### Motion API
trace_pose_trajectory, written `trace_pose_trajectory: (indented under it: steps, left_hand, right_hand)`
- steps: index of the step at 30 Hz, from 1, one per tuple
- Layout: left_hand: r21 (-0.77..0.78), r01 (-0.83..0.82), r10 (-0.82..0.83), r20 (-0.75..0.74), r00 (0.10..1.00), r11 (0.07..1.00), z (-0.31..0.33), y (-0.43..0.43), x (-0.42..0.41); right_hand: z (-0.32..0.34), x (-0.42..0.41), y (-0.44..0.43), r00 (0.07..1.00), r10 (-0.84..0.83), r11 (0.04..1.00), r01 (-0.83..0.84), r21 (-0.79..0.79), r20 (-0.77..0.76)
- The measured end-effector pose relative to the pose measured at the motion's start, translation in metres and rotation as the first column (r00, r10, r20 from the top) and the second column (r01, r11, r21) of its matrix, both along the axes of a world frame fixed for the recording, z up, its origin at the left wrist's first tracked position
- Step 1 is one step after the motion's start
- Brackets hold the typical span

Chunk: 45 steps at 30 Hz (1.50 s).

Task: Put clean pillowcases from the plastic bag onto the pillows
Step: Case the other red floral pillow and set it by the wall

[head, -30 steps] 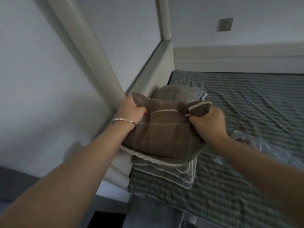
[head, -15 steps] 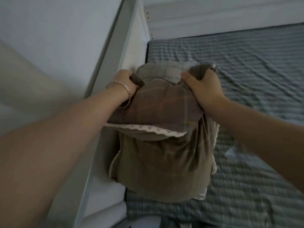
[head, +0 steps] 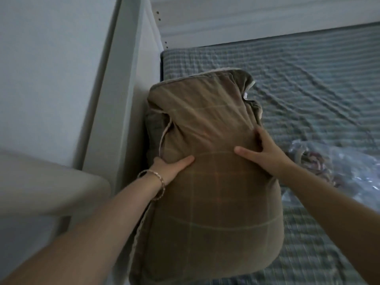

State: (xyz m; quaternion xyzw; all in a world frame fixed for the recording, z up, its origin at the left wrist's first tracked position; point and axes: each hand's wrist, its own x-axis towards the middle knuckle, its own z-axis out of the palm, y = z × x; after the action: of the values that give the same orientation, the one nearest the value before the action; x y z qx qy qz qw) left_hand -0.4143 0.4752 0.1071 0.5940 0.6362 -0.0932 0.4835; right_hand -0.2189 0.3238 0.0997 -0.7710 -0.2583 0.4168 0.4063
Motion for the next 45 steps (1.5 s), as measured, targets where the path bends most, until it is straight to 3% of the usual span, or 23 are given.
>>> trace_pose_trajectory:
  steps: [2, 3, 7, 9, 12, 15, 17, 19, 21, 25, 27, 30, 32, 34, 36, 37, 38, 39, 41, 42, 43, 44, 45]
  left_hand:
    - [0.047, -0.093, 0.089, 0.095, 0.992, 0.995, -0.013, -0.008, -0.005]
    - [0.105, -0.116, 0.104, 0.117, 0.988, 0.988, -0.018, -0.009, -0.006]
    - [0.327, -0.106, 0.038, 0.207, 0.978, 0.939, -0.018, -0.010, -0.005]
    - [0.438, -0.120, 0.000, 0.265, 0.964, 0.891, -0.008, 0.002, 0.008]
    - [0.653, -0.177, -0.078, 0.342, 0.937, 0.737, 0.021, 0.030, 0.027]
    - [0.678, -0.312, -0.032, 0.444, 0.896, 0.665, 0.036, 0.061, 0.030]
    - [0.582, -0.251, 0.110, 0.266, 0.958, 0.774, 0.021, 0.079, 0.029]
    - [0.327, -0.144, 0.143, 0.026, 0.989, 0.934, 0.002, 0.080, 0.024]
    - [0.140, -0.129, 0.119, 0.080, 0.990, 0.982, -0.014, 0.068, 0.007]
    - [-0.009, -0.170, 0.169, 0.166, 0.971, 0.985, -0.029, 0.034, -0.042]
    - [0.023, -0.154, 0.148, 0.172, 0.974, 0.988, -0.026, 0.016, -0.045]
    - [0.261, -0.161, 0.139, 0.100, 0.985, 0.952, -0.007, 0.010, -0.024]
    - [0.404, -0.154, 0.126, 0.097, 0.987, 0.901, 0.029, 0.022, -0.007]
    - [0.543, -0.156, 0.117, 0.106, 0.987, 0.825, 0.074, 0.036, -0.008]
    - [0.609, -0.084, 0.098, 0.010, 0.995, 0.789, 0.093, 0.039, -0.021]
    - [0.568, 0.047, 0.041, -0.141, 0.989, 0.822, 0.089, 0.034, -0.031]
    - [0.423, 0.244, -0.076, -0.374, 0.924, 0.873, 0.075, 0.022, -0.041]
    - [0.210, 0.403, -0.228, -0.559, 0.797, 0.891, 0.053, 0.009, -0.049]
    - [-0.112, 0.519, -0.448, -0.674, 0.587, 0.848, 0.013, -0.017, -0.059]
    - [-0.162, 0.560, -0.500, -0.689, 0.526, 0.812, 0.001, -0.022, -0.060]
    - [-0.157, 0.575, -0.501, -0.700, 0.508, 0.803, -0.001, -0.023, -0.055]
    - [-0.074, 0.565, -0.450, -0.691, 0.565, 0.822, 0.000, -0.018, -0.051]
    - [0.096, 0.513, -0.345, -0.634, 0.692, 0.853, 0.000, -0.009, -0.044]
  right_hand:
    - [-0.005, 0.006, -0.010, 0.988, -0.142, 0.987, 0.146, 0.062, -0.064]
    - [-0.010, 0.011, -0.014, 0.976, -0.187, 0.982, 0.190, 0.020, -0.111]
    - [-0.028, 0.005, -0.034, 0.837, -0.206, 0.976, 0.138, -0.169, -0.508]
    - [-0.025, 0.005, -0.023, 0.872, -0.232, 0.972, 0.189, -0.140, -0.430]
    - [0.001, 0.015, 0.000, 0.928, -0.257, 0.963, 0.271, 0.013, -0.270]
    - [0.016, 0.030, 0.026, 0.918, -0.241, 0.961, 0.272, 0.057, -0.314]
    - [0.011, 0.036, 0.046, 0.890, -0.250, 0.967, 0.252, -0.046, -0.382]
    - [-0.008, 0.040, 0.040, 0.888, -0.183, 0.983, 0.176, -0.055, -0.422]
    - [-0.020, 0.034, 0.032, 0.858, -0.206, 0.978, 0.189, -0.083, -0.471]
    - [-0.032, 0.000, -0.017, 0.707, -0.212, 0.977, 0.156, -0.144, -0.675]
    - [-0.035, -0.014, -0.040, 0.759, -0.170, 0.984, 0.097, -0.148, -0.629]
    - [-0.010, -0.011, -0.020, 0.898, -0.197, 0.972, 0.127, -0.197, -0.394]
    - [0.023, 0.005, 0.005, 0.933, -0.251, 0.958, 0.201, -0.202, -0.259]
    - [0.054, 0.019, 0.020, 0.929, -0.272, 0.962, 0.253, -0.102, -0.253]
    - [0.066, 0.017, 0.016, 0.915, -0.230, 0.973, 0.220, -0.068, -0.333]
    - [0.058, 0.011, 0.011, 0.908, -0.197, 0.979, 0.164, -0.121, -0.370]
    - [0.042, -0.003, 0.004, 0.898, -0.191, 0.970, 0.110, -0.218, -0.397]
    - [0.023, -0.017, -0.007, 0.897, -0.186, 0.947, 0.054, -0.318, -0.402]
    - [-0.010, -0.041, -0.034, 0.929, -0.117, 0.895, -0.055, -0.443, -0.351]
    - [-0.022, -0.049, -0.045, 0.936, -0.086, 0.875, -0.094, -0.475, -0.343]
    - [-0.032, -0.051, -0.050, 0.933, -0.078, 0.864, -0.112, -0.491, -0.352]
    - [-0.033, -0.049, -0.051, 0.914, -0.100, 0.857, -0.121, -0.500, -0.393]
    - [-0.030, -0.042, -0.050, 0.886, -0.141, 0.876, -0.096, -0.473, -0.442]
